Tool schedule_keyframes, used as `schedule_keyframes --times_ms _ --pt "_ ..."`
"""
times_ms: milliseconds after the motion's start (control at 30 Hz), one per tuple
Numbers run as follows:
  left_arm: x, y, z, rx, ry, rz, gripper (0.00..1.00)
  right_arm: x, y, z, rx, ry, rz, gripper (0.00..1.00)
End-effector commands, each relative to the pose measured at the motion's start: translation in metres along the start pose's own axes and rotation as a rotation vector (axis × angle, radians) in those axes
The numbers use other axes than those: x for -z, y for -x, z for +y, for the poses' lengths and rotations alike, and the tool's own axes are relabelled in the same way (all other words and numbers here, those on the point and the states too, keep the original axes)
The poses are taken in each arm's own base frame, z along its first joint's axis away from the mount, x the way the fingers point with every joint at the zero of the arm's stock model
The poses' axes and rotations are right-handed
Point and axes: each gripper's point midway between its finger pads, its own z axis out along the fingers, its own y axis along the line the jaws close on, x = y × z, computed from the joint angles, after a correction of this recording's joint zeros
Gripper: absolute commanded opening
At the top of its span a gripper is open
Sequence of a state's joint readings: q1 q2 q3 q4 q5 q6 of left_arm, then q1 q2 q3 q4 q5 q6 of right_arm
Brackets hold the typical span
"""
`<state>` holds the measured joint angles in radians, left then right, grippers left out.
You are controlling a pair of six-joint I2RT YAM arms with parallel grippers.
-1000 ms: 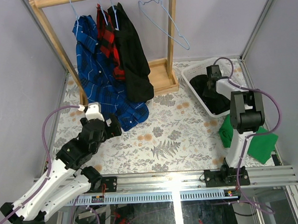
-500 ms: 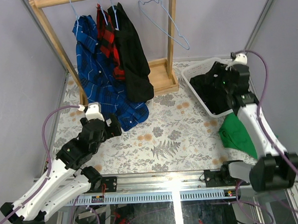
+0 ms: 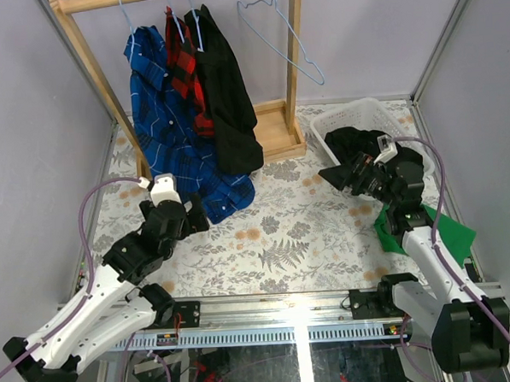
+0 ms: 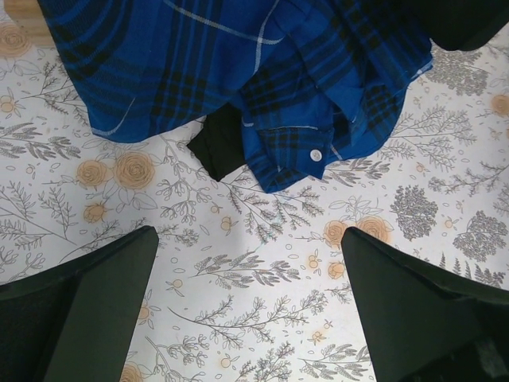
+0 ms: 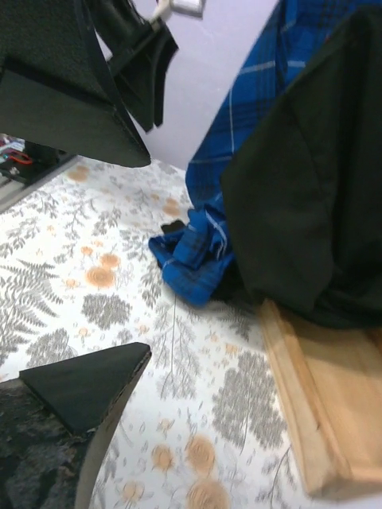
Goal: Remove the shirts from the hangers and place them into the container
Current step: Pick up the hanger from the clothesline.
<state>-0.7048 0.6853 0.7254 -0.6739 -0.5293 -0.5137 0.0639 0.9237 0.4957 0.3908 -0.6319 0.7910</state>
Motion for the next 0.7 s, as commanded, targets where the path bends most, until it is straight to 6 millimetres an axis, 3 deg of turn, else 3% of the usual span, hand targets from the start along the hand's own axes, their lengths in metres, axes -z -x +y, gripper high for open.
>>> schedule_keyframes --times_ms 0,233,400,533,667 --pt "0.003 0.017 0.005 0.046 0.05 -0.047 1.0 0.002 0.018 0.072 0.133 0.191 0.038 0.99" --pt "0.002 0.018 0.012 0.058 0.102 -0.047 1.0 -0.028 -0.027 0.097 0.314 0.094 0.18 0.99" --pt "0.003 0.018 0.012 0.059 0.096 -0.048 1.0 -0.05 -0.041 0.104 0.476 -0.048 0.196 0.88" --pt "0.003 0.019 0.013 0.063 0.099 -0.055 1.0 -0.069 -0.031 0.12 0.551 -0.136 0.119 0.83" --pt "0.003 0.018 0.012 0.064 0.093 -0.053 1.0 -0.092 0.005 0.166 0.532 -0.092 0.024 0.84"
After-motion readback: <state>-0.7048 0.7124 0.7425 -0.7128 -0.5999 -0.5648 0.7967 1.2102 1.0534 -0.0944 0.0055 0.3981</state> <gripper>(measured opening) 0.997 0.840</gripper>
